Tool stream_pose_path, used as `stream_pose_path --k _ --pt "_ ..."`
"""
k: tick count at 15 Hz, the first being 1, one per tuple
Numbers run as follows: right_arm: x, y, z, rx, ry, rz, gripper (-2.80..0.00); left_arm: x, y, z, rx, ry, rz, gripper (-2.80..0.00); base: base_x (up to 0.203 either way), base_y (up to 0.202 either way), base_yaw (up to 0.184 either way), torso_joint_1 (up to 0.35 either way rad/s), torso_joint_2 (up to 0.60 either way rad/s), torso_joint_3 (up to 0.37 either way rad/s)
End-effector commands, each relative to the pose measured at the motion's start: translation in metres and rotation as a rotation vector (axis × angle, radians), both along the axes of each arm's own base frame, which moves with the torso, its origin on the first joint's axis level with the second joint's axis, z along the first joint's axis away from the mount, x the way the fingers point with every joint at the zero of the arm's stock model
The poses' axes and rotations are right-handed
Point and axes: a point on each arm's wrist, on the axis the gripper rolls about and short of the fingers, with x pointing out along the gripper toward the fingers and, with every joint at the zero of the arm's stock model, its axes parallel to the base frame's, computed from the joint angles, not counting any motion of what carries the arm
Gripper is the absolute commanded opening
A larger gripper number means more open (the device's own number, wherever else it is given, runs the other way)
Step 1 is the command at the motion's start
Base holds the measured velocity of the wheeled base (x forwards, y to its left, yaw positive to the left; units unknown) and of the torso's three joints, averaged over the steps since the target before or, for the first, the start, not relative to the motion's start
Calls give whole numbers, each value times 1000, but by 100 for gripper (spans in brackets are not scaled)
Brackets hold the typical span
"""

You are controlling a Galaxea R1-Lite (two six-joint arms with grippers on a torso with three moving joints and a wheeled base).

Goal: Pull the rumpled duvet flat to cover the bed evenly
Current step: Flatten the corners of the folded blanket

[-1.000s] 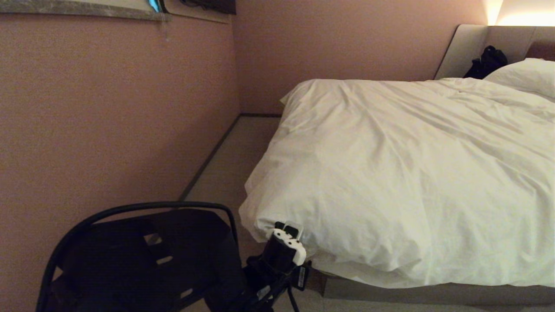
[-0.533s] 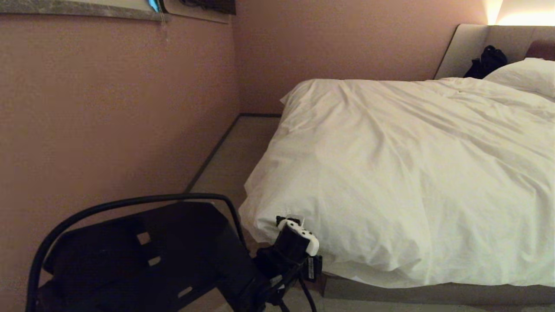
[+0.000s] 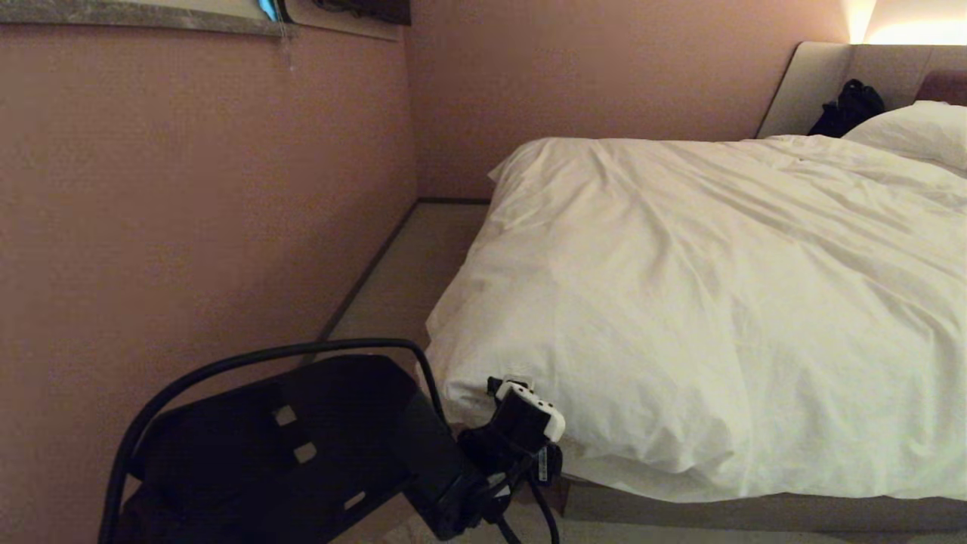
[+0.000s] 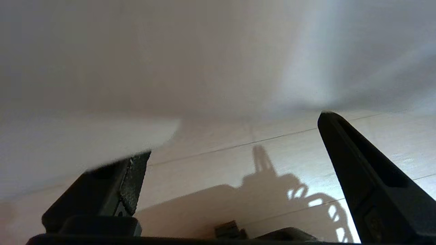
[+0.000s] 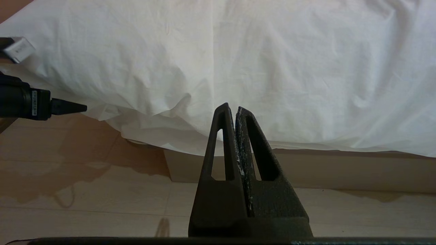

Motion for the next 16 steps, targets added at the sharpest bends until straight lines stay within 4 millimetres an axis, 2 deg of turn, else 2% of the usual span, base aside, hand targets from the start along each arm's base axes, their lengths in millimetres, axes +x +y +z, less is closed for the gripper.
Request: stream_pose_path --k 1,4,8,16 --pt "0 0 0 0 -1 0 -280 3 -3 -6 11 7 3 0 0 0 0 0 0 0" --pt "0 0 0 0 -1 0 -280 11 -11 -4 22 -12 19 0 0 0 0 0 0 0" --pt "0 0 0 0 -1 0 -280 27 -22 -12 71 -61 36 0 0 0 0 0 0 0" --pt "0 0 0 0 -1 0 -280 46 -30 -10 79 -82 46 0 0 0 0 0 0 0"
